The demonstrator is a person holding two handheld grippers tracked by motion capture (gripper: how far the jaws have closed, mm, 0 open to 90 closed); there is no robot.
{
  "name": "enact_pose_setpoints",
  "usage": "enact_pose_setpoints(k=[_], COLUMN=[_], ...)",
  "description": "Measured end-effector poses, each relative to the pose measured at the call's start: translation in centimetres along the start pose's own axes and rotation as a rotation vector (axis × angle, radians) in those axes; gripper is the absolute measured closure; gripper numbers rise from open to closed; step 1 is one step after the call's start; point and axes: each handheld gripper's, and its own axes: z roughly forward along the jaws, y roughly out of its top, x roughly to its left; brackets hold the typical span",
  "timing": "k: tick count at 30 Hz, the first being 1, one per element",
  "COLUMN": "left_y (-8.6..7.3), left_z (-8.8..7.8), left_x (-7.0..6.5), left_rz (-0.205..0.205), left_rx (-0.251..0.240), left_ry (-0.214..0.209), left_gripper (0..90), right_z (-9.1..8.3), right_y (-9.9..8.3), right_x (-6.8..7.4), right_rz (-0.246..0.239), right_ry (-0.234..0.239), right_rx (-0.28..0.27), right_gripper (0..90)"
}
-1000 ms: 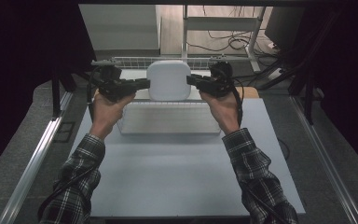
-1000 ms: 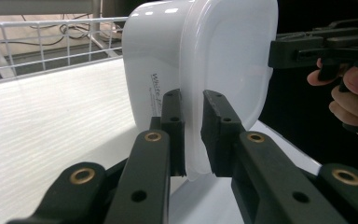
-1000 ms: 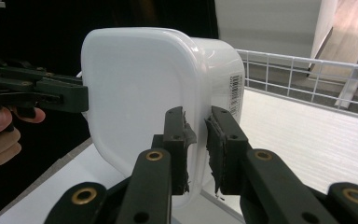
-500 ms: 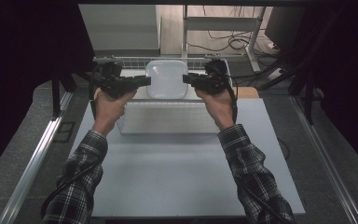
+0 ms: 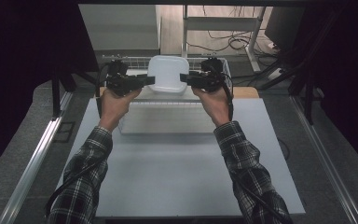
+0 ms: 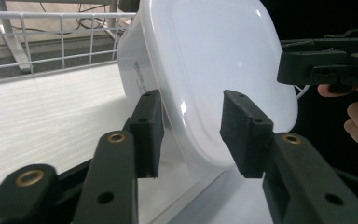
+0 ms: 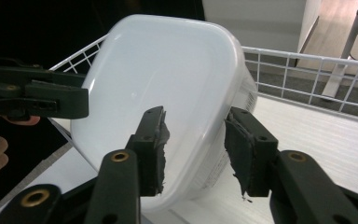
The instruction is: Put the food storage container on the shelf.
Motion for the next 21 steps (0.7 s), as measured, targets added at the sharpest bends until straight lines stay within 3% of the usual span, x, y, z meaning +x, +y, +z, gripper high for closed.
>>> enact_pose_setpoints(k=[3,7,13,18,21], left_y=[0.1,0.3,0.4,0.6,0.5], left_z=[0.3,0.4,0.5,0.4,0.4], left_x=[-0.1,-0.1,-0.1,0.3,0.3], left_rz=[0.003,-0.012,-0.011,-0.017,-0.033], left_rx=[0.002,0.005,0.012,0.014,0.015], left_ry=[0.020,0.020,0.023,0.029,0.005], left_gripper=[53.9,48.1,46.8,46.5,48.4], right_z=[0.2,0.7,0.9,0.9,1.0], right_y=[0.0,0.1,0.2,0.1,0.2], right_x=[-0.3,-0.6,-0.8,-0.1,0.4], right_rz=[0.006,0.003,0.028,0.015,-0.006], right_ry=[-0.005,-0.046,-0.030,-0.017,-0.034], right_rx=[-0.001,0.000,-0.001,0.013,0.017], right_gripper=[51.5,46.8,50.0,50.1,49.4])
